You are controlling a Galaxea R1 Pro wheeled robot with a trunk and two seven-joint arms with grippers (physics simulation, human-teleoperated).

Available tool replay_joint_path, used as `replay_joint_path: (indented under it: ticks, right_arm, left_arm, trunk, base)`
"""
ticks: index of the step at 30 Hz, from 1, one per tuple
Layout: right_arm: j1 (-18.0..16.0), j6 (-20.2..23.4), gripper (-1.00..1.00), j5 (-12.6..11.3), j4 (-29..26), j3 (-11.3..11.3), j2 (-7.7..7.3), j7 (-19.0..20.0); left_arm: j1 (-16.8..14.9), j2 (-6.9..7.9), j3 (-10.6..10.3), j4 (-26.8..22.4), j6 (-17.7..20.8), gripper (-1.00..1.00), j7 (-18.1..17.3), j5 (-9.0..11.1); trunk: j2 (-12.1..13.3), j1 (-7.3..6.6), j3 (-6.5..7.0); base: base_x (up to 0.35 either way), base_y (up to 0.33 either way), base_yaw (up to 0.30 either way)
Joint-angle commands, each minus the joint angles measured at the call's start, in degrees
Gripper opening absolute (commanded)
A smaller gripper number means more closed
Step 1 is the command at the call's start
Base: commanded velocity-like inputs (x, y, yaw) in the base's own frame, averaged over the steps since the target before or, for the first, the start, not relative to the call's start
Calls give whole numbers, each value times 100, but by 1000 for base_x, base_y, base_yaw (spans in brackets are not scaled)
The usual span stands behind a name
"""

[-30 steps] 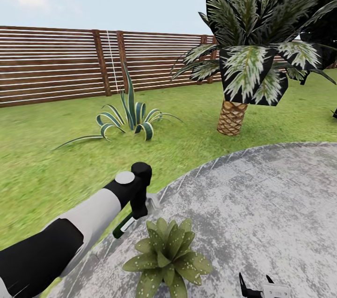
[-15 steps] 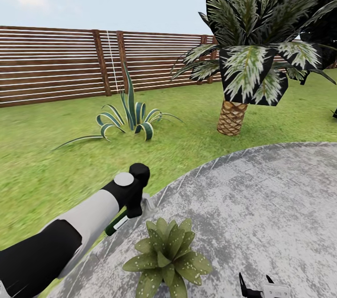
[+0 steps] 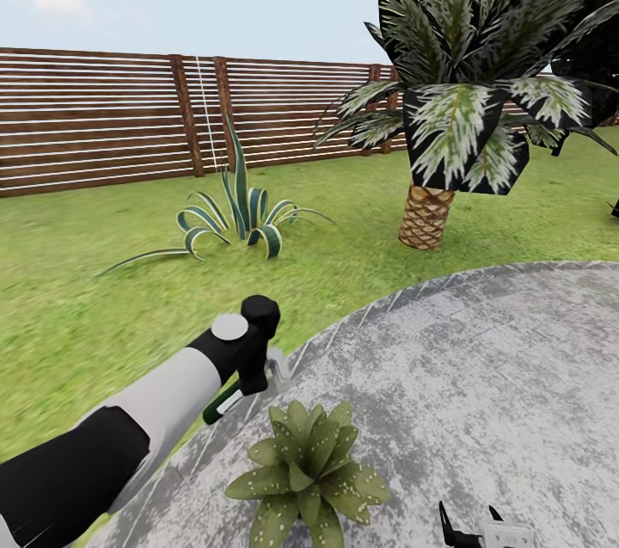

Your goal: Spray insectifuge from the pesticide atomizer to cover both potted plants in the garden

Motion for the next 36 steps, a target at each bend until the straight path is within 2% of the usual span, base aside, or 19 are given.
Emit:
replay_joint_path:
  ticks: [1, 7, 13, 15, 18, 20, 21, 27, 36]
  right_arm:
    - [-4, -18, 100, 34, 4, -51, 1, 32]
    - [-4, -18, 100, 34, 4, -49, 1, 32]
    - [-4, -18, 100, 34, 4, -47, 1, 32]
    - [-4, -18, 100, 34, 4, -49, 1, 32]
    - [-4, -18, 100, 34, 4, -49, 1, 32]
    - [-4, -18, 100, 34, 4, -50, 1, 32]
    - [-4, -18, 100, 34, 4, -46, 1, 32]
    - [-4, -18, 100, 34, 4, -44, 1, 32]
    - [-4, -18, 100, 34, 4, -44, 1, 32]
  left_arm:
    - [6, 12, -17, 7, 59, -100, -55, -56]
    - [17, 45, -22, 19, 55, -100, -55, -65]
    - [0, -78, -22, -204, 60, -100, -55, -18]
    - [-1, -94, -18, -372, 63, -100, -55, -5]
    - [15, -69, -17, -360, 56, -100, -55, -5]
    - [87, -40, -21, -351, 53, -100, -55, -10]
    - [303, -16, -24, -348, 25, -100, -55, -58]
    - [543, -19, -32, -347, -44, -100, -55, -52]
    - [563, -28, -12, -432, -116, -100, -55, -62]
  trunk:
    - [-2, -1, -5]
    - [-2, -1, -5]
    - [-2, -1, -5]
    - [-2, -1, -5]
    - [-2, -1, -5]
    - [-2, -1, -5]
    - [-2, -1, -5]
    - [-2, -1, -5]
    - [-2, -1, -5]
  base:
    - [0, 0, 0]
    - [0, 0, 0]
    - [0, 0, 0]
    - [0, 0, 0]
    - [0, 0, 0]
    - [0, 0, 0]
    - [0, 0, 0]
    - [0, 0, 0]
    - [0, 0, 0]
